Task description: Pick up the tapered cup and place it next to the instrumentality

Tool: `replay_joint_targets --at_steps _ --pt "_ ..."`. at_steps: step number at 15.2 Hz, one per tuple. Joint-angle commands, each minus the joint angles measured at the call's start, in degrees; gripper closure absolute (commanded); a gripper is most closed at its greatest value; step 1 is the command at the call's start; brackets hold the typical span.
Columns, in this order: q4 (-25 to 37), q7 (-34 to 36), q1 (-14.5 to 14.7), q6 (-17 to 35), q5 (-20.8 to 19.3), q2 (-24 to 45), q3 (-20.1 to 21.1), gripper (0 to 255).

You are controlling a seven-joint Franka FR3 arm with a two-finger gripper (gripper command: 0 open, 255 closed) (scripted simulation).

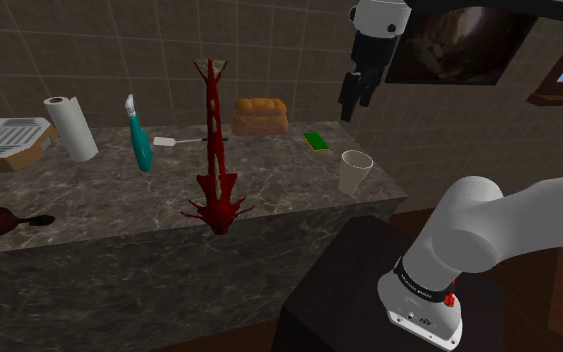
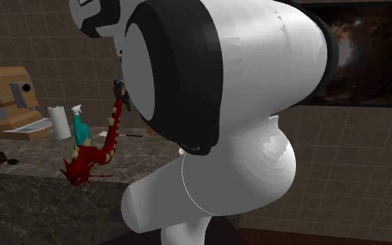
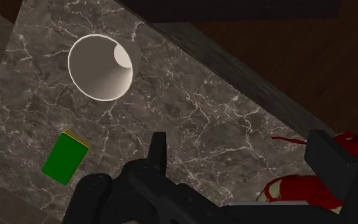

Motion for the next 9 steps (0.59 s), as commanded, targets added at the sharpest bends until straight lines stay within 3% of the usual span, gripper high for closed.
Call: replay_joint_targets --at_steps 1,9 --pt "0.0 0.0 0.0 0.0 0.0 0.0 0.0 0" --pt "-16.5 -4.1 -2.0 14.1 -5.4 -4.2 -4.4 0"
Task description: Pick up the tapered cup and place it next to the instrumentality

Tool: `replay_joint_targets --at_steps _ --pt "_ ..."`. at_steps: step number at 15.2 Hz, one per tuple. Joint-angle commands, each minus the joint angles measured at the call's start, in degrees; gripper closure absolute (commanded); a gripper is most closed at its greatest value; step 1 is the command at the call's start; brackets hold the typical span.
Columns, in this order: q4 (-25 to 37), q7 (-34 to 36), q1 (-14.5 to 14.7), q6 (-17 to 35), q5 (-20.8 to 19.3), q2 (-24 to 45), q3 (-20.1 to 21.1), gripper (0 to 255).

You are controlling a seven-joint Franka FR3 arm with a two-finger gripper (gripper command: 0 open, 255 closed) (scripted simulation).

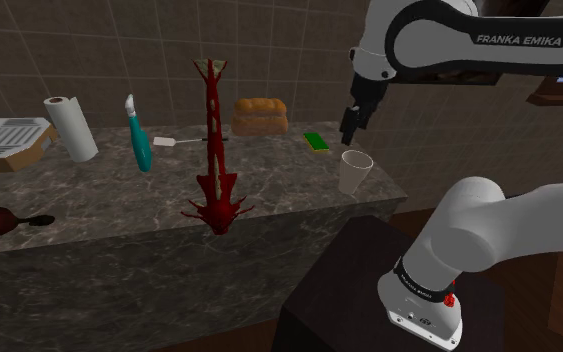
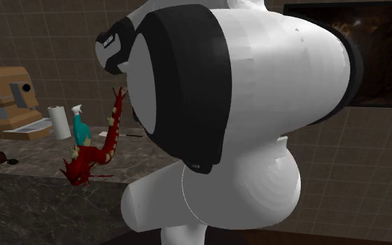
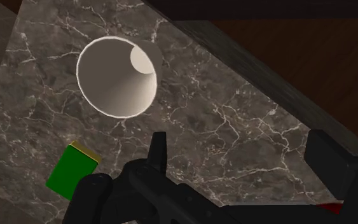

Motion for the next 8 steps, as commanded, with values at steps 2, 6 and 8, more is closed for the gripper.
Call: replay_joint_targets --at_steps 2,6,8 --pt "-5.8 -1.3 -1.1 6.1 -2.3 -0.6 -1.8 0" --pt "-12.1 -3.1 -3.2 14.5 -6.0 0.4 -4.7 0" --pt "-14.8 -4.0 -4.5 19.1 -8.1 1.7 -6.3 0"
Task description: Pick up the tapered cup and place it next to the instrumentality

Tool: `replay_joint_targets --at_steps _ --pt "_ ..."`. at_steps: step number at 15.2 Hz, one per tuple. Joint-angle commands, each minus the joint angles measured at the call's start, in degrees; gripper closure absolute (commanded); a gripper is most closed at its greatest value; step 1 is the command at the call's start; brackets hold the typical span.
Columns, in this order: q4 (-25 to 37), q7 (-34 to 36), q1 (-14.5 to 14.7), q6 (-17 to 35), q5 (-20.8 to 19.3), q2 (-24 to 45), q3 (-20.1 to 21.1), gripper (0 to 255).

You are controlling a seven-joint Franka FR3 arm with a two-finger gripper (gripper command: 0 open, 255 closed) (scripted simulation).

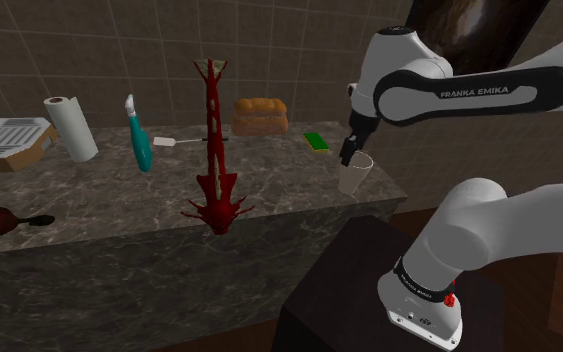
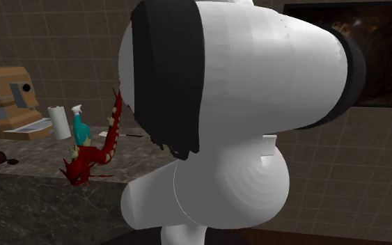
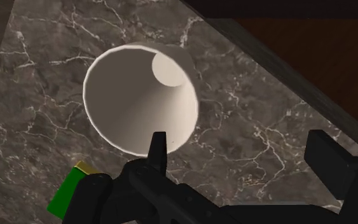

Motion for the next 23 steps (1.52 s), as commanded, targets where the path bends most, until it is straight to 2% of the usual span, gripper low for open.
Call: replay_joint_targets --at_steps 1,3,10,19,20,23 --pt "-2.7 -0.9 -1.4 4.9 -2.2 1.4 -1.7 0" --pt "-4.7 -1.6 -2.8 9.7 -4.4 3.6 -3.2 0" --pt "-7.5 -0.9 -4.1 17.3 -6.6 8.3 -4.5 0" --pt "-7.7 -0.8 -4.2 18.0 -6.8 8.7 -4.6 0" --pt "-7.7 -0.8 -4.2 18.0 -6.8 8.7 -4.6 255" --pt "-7.7 -0.8 -4.2 18.0 -6.8 8.7 -4.6 255"
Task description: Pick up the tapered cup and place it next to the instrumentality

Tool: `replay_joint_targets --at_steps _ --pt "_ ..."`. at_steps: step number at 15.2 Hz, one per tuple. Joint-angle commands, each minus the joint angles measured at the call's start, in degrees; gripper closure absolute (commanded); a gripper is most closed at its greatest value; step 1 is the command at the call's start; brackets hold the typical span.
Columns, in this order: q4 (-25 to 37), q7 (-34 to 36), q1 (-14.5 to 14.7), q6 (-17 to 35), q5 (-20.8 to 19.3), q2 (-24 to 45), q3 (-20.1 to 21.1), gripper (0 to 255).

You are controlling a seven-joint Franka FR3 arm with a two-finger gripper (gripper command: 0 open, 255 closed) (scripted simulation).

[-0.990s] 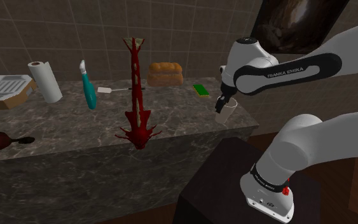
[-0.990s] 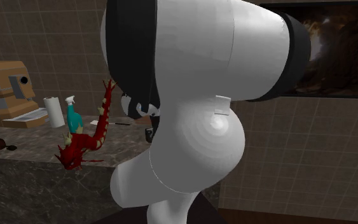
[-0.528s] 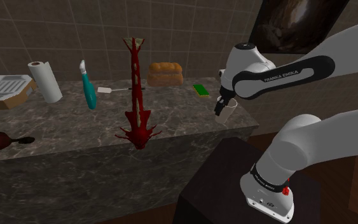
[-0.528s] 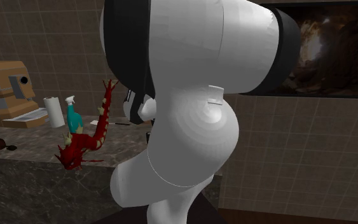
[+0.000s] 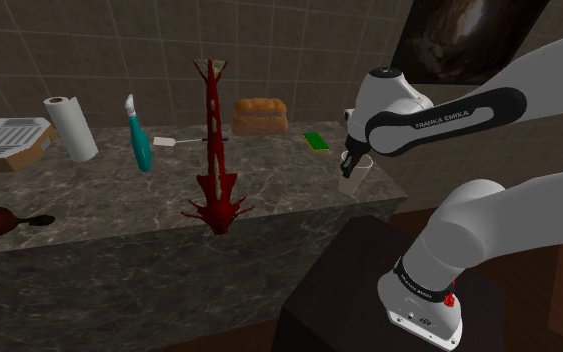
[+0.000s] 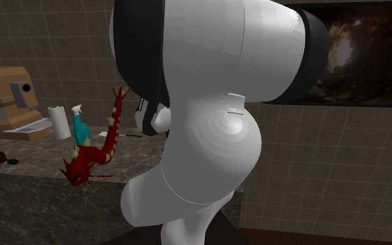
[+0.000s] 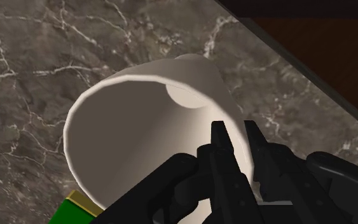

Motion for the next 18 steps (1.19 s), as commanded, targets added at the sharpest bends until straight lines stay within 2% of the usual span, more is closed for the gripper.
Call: replay_joint_targets --at_steps 1,6,18 --pt "0.0 0.0 0.0 0.0 0.0 0.0 0.0 255" --pt "0.0 0.0 0.0 0.0 0.0 0.0 0.0 255" --pt "6.2 -2.3 1.3 -12.0 2.9 -5.8 1.1 255"
